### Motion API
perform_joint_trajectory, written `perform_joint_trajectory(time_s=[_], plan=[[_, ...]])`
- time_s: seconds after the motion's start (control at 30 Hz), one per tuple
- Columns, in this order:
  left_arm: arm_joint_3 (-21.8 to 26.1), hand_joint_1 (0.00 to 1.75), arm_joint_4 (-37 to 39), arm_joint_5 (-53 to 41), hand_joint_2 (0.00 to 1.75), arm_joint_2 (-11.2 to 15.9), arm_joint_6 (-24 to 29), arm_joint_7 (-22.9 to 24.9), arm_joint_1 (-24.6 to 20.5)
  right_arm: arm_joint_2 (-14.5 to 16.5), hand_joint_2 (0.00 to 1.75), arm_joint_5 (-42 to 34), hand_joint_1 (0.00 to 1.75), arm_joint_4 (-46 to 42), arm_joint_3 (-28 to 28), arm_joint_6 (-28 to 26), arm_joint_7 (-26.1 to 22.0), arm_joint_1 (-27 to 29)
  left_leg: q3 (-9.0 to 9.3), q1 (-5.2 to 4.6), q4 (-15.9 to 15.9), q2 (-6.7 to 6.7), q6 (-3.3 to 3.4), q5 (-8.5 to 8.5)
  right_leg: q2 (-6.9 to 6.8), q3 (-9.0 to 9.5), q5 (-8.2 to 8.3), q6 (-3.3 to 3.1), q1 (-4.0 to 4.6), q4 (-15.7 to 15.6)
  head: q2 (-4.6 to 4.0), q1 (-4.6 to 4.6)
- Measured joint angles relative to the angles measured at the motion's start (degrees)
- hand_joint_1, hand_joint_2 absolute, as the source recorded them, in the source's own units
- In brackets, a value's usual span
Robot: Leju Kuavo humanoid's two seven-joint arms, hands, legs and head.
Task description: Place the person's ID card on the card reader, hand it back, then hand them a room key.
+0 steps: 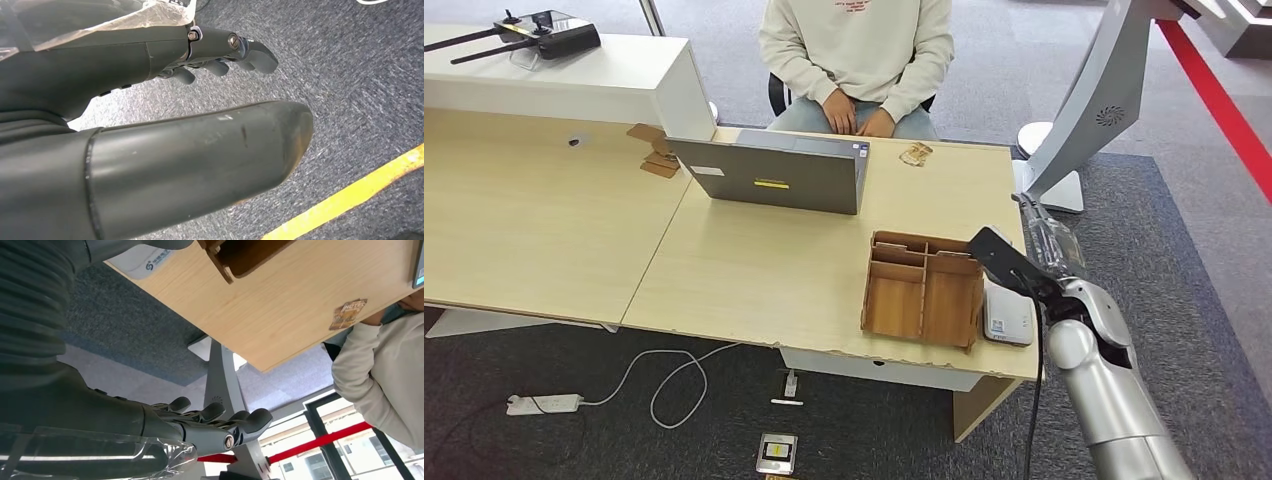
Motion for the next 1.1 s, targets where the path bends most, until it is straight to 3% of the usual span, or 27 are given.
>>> perform_joint_trajectory(time_s=[0.7,1.1], plan=[[-0.4,0.00,0.0,-0.3,0.00,0.0,-0.3,0.0,-0.1,1.2,1.75,1.9,0.00,3.6,1.1,-2.4,-1.0,1.2,0.00,0.00,0.0,0.00,0.00,0.00,0.00,0.00,0.00,0.00,0.00,0.0,0.00,0.00],[-0.5,0.00,0.0,-0.2,0.00,0.0,-0.4,-0.2,-0.1,4.5,1.75,3.6,0.00,9.3,3.8,-5.7,-4.7,-0.5,0.00,0.01,0.0,0.00,0.00,0.00,0.00,0.01,0.00,0.00,0.03,0.0,0.00,-0.01]])
